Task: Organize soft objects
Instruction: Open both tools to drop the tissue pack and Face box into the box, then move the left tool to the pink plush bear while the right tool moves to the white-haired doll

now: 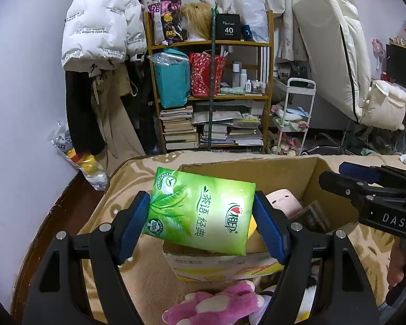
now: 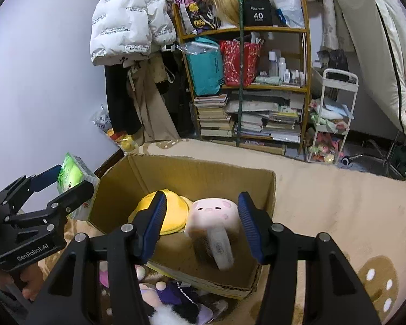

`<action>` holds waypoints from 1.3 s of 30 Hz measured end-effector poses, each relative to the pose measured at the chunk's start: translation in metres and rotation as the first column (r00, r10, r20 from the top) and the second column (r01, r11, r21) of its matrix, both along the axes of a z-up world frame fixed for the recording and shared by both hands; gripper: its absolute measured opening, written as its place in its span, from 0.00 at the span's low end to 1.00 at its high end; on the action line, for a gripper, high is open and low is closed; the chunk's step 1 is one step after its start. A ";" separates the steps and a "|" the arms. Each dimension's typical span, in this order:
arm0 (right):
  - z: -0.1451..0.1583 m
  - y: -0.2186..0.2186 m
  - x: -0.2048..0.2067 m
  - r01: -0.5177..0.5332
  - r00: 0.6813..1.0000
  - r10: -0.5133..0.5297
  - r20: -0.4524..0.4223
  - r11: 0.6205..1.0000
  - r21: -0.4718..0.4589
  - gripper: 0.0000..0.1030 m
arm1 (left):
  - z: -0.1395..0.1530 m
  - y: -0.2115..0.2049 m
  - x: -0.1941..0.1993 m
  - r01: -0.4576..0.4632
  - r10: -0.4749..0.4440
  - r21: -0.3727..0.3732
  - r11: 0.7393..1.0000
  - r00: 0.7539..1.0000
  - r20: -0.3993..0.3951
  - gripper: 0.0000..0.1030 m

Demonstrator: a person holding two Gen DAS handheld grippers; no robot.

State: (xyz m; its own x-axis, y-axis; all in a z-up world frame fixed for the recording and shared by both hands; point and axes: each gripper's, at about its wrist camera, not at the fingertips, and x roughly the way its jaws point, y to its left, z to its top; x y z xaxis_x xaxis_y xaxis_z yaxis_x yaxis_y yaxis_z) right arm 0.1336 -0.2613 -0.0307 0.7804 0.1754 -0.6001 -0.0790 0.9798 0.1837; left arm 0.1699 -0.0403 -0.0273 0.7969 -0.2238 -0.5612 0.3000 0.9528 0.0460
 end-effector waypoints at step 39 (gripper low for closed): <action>0.009 0.002 -0.043 0.021 0.999 -0.020 -0.045 1.000 0.005 0.87 | 0.021 0.023 -0.045 -0.042 0.043 0.052 0.998 0.999 -0.021 0.96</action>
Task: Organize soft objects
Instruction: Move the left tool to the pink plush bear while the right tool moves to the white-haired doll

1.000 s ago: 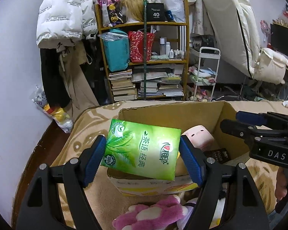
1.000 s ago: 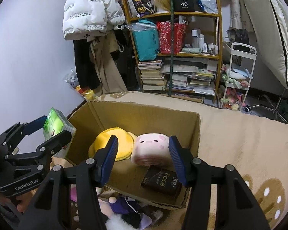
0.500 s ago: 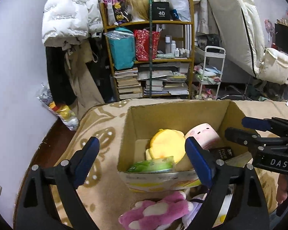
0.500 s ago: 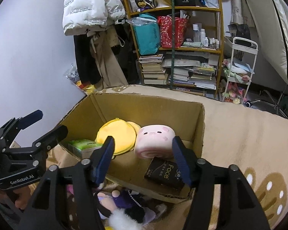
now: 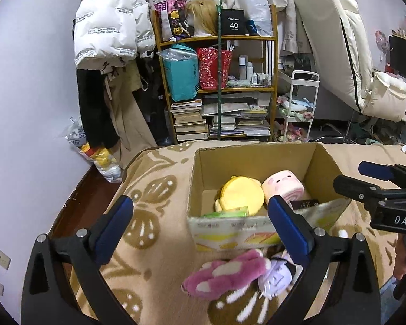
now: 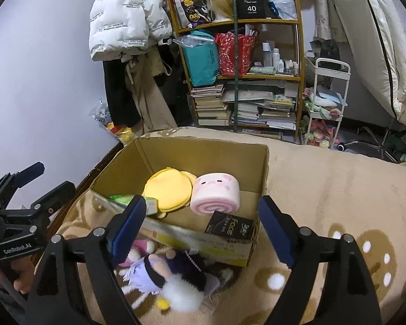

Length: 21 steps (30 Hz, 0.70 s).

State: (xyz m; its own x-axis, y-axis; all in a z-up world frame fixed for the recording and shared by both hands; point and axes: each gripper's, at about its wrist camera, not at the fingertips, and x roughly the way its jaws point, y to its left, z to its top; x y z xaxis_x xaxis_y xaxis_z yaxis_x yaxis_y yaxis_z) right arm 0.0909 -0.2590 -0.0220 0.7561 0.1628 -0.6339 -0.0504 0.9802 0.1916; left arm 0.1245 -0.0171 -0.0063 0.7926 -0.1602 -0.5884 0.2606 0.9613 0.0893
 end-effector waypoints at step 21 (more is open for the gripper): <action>0.018 0.002 -0.056 0.028 0.999 -0.027 0.034 1.000 -0.015 0.88 | -0.003 0.025 -0.053 -0.025 0.028 0.062 0.998 0.999 -0.044 0.96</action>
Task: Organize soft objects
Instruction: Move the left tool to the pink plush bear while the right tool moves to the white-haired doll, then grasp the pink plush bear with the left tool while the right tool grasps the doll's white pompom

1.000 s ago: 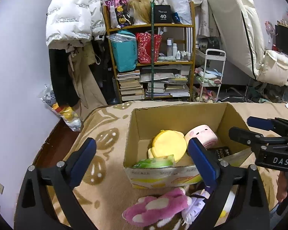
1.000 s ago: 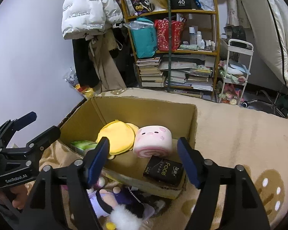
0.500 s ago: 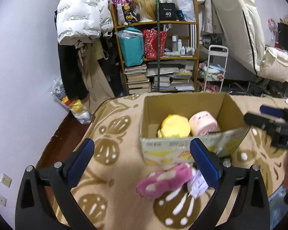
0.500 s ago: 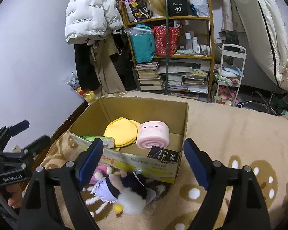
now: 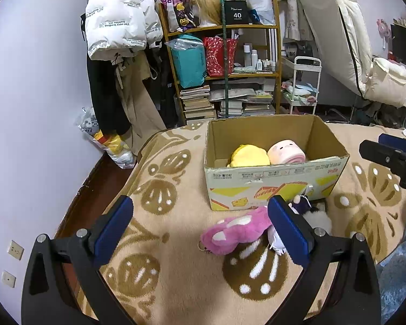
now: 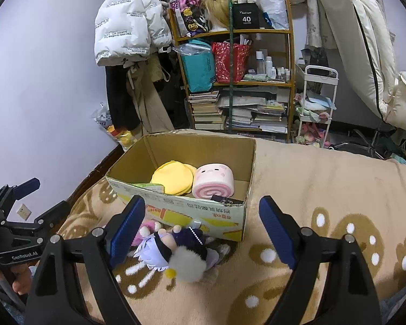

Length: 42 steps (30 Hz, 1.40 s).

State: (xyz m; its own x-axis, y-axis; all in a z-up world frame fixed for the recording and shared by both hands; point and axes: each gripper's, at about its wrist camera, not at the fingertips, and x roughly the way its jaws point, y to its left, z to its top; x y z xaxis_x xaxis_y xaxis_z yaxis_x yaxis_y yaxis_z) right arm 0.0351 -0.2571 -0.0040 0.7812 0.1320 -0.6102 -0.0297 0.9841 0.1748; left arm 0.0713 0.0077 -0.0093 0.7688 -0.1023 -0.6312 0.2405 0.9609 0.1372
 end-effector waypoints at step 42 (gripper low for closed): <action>-0.074 0.013 0.043 -0.054 0.975 0.046 -0.217 0.998 -0.029 0.88 | -0.077 -0.023 0.067 0.085 -0.082 0.007 0.996 0.972 -0.222 0.96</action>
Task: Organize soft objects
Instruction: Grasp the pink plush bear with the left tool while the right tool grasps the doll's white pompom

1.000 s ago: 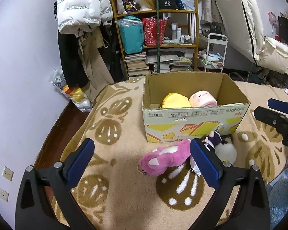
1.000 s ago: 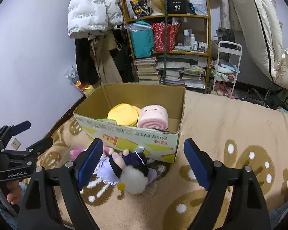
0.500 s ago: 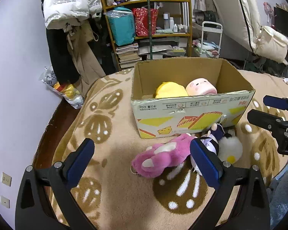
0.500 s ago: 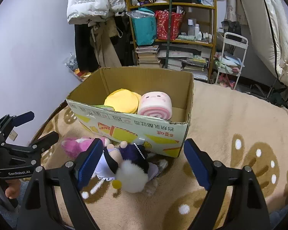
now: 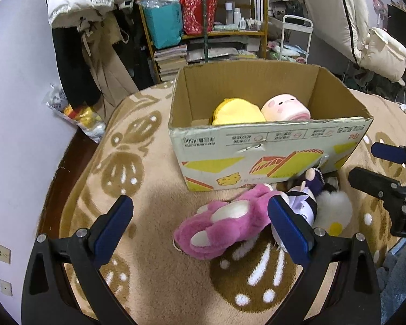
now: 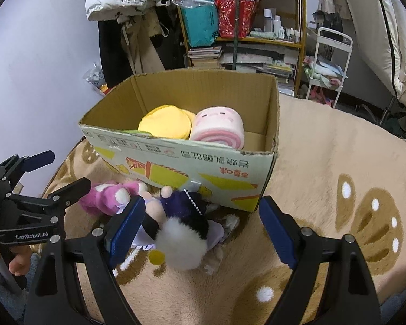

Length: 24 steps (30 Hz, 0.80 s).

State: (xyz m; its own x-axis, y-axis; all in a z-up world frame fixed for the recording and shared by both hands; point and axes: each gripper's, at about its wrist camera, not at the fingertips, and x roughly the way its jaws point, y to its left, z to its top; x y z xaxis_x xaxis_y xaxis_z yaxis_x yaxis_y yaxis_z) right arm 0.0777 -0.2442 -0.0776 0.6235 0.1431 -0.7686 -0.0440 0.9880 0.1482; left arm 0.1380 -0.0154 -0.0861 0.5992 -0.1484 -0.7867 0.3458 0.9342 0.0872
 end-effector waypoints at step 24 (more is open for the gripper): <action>-0.047 0.015 0.025 -0.038 0.987 0.038 -0.155 0.999 0.000 0.88 | -0.032 0.003 0.020 -0.013 0.005 -0.058 0.998 0.990 -0.141 0.96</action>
State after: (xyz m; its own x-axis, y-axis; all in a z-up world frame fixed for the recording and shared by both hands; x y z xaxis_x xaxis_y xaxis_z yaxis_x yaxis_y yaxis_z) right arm 0.1031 -0.2289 -0.1245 0.4907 0.1618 -0.8562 -0.0583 0.9865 0.1530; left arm 0.1579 -0.0123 -0.1176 0.4851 -0.1921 -0.8531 0.3422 0.9395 -0.0170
